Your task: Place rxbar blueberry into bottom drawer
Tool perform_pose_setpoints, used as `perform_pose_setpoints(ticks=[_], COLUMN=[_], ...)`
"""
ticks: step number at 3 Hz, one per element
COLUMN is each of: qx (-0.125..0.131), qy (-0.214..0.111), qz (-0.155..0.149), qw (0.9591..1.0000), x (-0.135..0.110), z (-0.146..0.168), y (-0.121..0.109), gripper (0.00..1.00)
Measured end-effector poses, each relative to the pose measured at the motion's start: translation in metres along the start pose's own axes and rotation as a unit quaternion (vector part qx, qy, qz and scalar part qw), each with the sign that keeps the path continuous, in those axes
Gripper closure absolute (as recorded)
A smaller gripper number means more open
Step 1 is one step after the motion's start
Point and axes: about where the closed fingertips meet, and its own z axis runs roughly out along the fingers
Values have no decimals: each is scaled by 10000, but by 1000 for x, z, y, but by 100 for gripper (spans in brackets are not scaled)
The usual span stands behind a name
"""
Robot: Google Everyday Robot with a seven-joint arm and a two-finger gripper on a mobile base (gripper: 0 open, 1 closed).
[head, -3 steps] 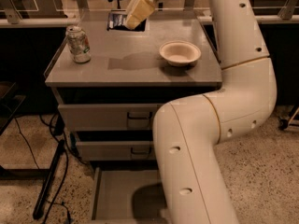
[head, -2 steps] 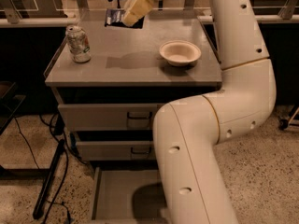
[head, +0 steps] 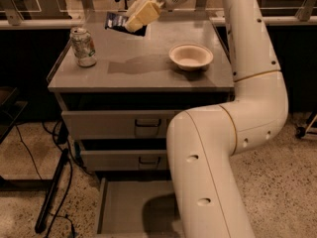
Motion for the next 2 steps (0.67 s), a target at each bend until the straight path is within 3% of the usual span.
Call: perform_pose_setpoints(ticks=[1,2], qx=[-250,-275], qy=[-320,-327], qz=[116,150], qw=[9991,9990], x=[-3,-2], z=[13,14], y=[3,4], gripper=[100,100])
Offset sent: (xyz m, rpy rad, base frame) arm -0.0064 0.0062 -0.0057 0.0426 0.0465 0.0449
